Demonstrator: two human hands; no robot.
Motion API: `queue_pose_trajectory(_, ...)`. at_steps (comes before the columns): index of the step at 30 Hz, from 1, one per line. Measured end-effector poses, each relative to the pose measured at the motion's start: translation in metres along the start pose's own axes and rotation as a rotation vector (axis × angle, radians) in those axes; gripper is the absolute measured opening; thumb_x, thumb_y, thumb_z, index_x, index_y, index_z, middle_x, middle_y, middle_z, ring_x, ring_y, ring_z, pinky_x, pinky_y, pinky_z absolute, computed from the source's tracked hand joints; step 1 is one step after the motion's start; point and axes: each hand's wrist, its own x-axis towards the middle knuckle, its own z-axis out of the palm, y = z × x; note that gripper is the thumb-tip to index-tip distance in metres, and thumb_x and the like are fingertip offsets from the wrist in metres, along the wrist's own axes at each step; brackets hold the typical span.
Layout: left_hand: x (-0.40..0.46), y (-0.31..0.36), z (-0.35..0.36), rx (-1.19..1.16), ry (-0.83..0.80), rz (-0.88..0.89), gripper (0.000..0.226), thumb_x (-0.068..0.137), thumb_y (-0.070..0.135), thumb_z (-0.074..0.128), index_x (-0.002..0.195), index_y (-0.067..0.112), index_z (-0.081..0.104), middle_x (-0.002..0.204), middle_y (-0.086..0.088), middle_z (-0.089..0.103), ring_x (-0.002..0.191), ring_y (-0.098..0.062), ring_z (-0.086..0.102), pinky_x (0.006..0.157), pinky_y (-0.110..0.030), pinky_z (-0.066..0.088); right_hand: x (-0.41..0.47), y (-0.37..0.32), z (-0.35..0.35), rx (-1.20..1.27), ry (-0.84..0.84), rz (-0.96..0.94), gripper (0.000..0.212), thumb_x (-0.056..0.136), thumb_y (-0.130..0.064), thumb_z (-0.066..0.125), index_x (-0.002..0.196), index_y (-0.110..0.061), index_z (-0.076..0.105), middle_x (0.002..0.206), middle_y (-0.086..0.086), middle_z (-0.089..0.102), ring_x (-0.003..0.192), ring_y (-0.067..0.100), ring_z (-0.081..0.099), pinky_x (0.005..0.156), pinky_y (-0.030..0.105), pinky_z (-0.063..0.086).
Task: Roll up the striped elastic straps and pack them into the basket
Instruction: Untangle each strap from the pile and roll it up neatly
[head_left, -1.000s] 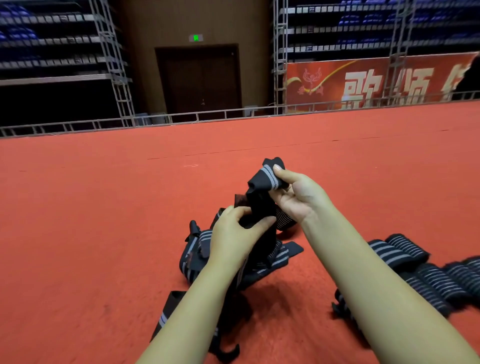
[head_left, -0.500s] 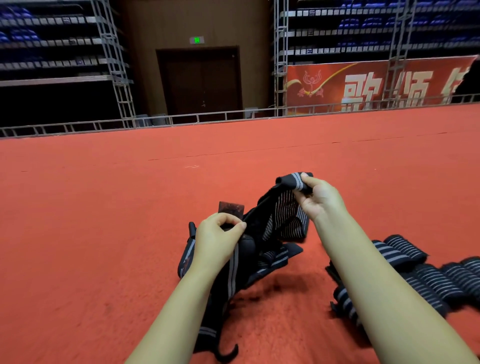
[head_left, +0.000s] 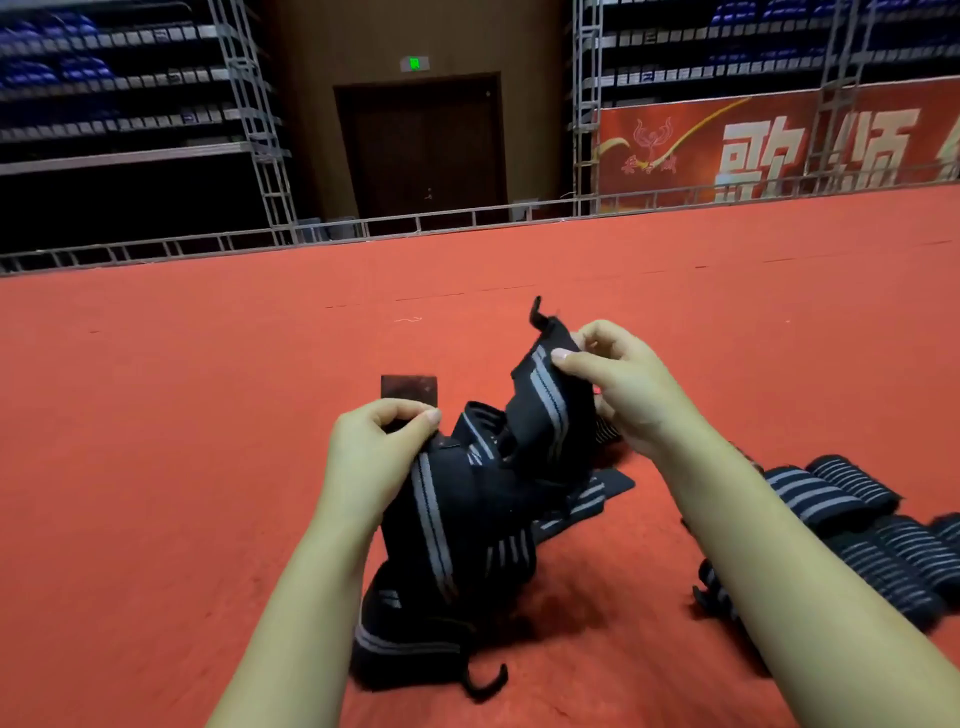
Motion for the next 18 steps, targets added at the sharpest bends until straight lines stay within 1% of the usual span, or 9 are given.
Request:
queue_pose_trajectory(3,-0.012,0.002,0.0,-0.054,-0.088,-0.119,0.025,0.09,0.04,0.065,0.074,0.023,0.076,0.073,0.011,0.075,0.073,0.001,0.065,0.065,-0.015,0.048,-0.016,0.015,0.026,-0.264,-0.081,-0.1,0.019,0.074,-0.032,0.063,0.072,-0.021,0.047,0.074,-0.003,0.054,0.074,0.014,0.05,0.071,0.034,0.04)
queue_pose_trajectory(5,-0.02,0.0,0.003,-0.065,-0.131,-0.201,0.041,0.087,0.056,0.058,0.077,0.021,0.077,0.075,0.01,0.075,0.074,-0.001,0.067,0.067,-0.017,0.049,-0.031,0.031,0.041,-0.369,-0.104,-0.195,0.018,0.079,-0.029,0.062,0.075,-0.022,0.045,0.077,-0.013,0.056,0.076,0.01,0.053,0.076,0.032,0.042)
queue_pose_trajectory(7,-0.026,-0.007,0.008,-0.055,-0.182,-0.238,0.058,0.083,0.065,0.057,0.078,0.011,0.076,0.076,0.009,0.072,0.071,-0.008,0.065,0.069,-0.023,0.048,-0.053,0.044,0.054,-0.431,-0.132,-0.276,0.021,0.085,-0.021,0.064,0.078,-0.025,0.044,0.094,-0.015,0.064,0.091,0.003,0.059,0.084,0.023,0.043)
queue_pose_trajectory(9,-0.034,-0.016,0.011,-0.031,-0.208,-0.242,0.054,0.086,0.058,0.061,0.067,0.008,0.071,0.066,0.006,0.06,0.063,-0.007,0.052,0.063,-0.024,0.04,-0.074,0.057,0.063,-0.5,-0.186,-0.33,0.021,0.086,-0.018,0.063,0.079,-0.026,0.044,0.091,-0.015,0.063,0.087,0.0,0.057,0.08,0.017,0.042)
queue_pose_trajectory(11,-0.042,-0.024,0.013,-0.039,-0.204,-0.252,0.045,0.089,0.039,0.066,0.052,0.015,0.06,0.053,0.009,0.049,0.052,-0.006,0.042,0.05,-0.019,0.033,-0.088,0.069,0.067,-0.575,-0.274,-0.335,0.013,0.086,-0.02,0.059,0.082,-0.022,0.048,0.078,-0.012,0.057,0.075,0.007,0.052,0.072,0.024,0.041)
queue_pose_trajectory(13,-0.048,-0.031,0.012,-0.088,-0.227,-0.26,0.039,0.091,0.025,0.066,0.054,0.014,0.064,0.054,0.007,0.055,0.054,-0.006,0.049,0.051,-0.017,0.037,-0.094,0.075,0.064,-0.526,-0.315,-0.286,0.008,0.09,-0.017,0.057,0.085,-0.021,0.053,0.079,-0.012,0.06,0.075,0.008,0.054,0.071,0.022,0.042)
queue_pose_trajectory(15,-0.051,-0.037,0.01,-0.137,-0.237,-0.237,0.025,0.093,0.017,0.063,0.07,0.011,0.073,0.071,-0.002,0.069,0.067,-0.011,0.059,0.063,-0.025,0.046,-0.092,0.074,0.057,-0.277,-0.183,-0.183,0.013,0.095,-0.009,0.053,0.091,-0.02,0.058,0.095,-0.013,0.066,0.083,0.006,0.064,0.072,0.018,0.049)
queue_pose_trajectory(16,-0.051,-0.038,0.008,-0.168,-0.222,-0.231,0.022,0.093,0.013,0.062,0.076,0.011,0.075,0.078,-0.005,0.073,0.073,-0.013,0.062,0.069,-0.03,0.049,-0.089,0.072,0.053,-0.135,-0.092,-0.135,0.018,0.096,-0.006,0.051,0.096,-0.022,0.058,0.11,-0.014,0.064,0.086,0.008,0.068,0.069,0.021,0.054)
queue_pose_trajectory(18,-0.05,-0.04,0.004,-0.212,-0.19,-0.222,0.021,0.094,0.009,0.059,0.083,0.011,0.076,0.088,-0.008,0.076,0.079,-0.016,0.066,0.078,-0.035,0.052,-0.078,0.07,0.043,-0.139,-0.002,-0.162,0.03,0.095,-0.005,0.054,0.109,-0.032,0.053,0.136,-0.017,0.048,0.082,0.012,0.071,0.061,0.025,0.057)
